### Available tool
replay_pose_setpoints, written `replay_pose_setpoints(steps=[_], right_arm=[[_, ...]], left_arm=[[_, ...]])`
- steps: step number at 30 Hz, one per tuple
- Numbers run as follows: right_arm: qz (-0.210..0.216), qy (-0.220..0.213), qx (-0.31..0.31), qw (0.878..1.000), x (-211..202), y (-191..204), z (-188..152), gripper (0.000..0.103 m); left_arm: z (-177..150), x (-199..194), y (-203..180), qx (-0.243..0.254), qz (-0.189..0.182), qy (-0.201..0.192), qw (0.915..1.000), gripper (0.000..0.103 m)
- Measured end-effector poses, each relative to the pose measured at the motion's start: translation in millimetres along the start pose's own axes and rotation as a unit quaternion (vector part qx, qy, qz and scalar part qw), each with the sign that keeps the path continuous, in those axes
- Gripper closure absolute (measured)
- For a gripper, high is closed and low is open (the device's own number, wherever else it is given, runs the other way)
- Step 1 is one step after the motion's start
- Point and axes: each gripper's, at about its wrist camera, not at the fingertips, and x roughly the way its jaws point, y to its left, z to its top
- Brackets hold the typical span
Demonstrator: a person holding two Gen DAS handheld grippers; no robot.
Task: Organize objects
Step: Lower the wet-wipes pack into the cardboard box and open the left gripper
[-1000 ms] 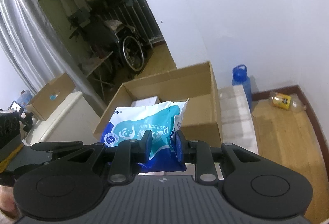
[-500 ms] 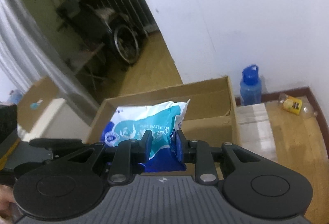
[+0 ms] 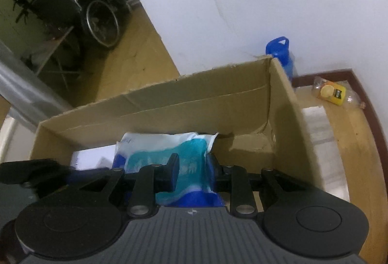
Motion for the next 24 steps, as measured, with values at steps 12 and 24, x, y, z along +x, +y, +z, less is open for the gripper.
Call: replay_pose_setpoints(steps=[12, 24], right_arm=[[0.002, 0.01, -0.035, 0.999, 4.8, -2.3, -2.2, 0.083], [-0.036, -0.071, -0.042, 0.996, -28.1, 11.2, 2.7, 0.065]], left_arm=[[-16.8, -3.4, 3.0, 0.014, 0.002, 0.002, 0.9999, 0.078], [-16.5, -76.6, -11.5, 0.127, 0.051, -0.027, 0.9902, 0.058]])
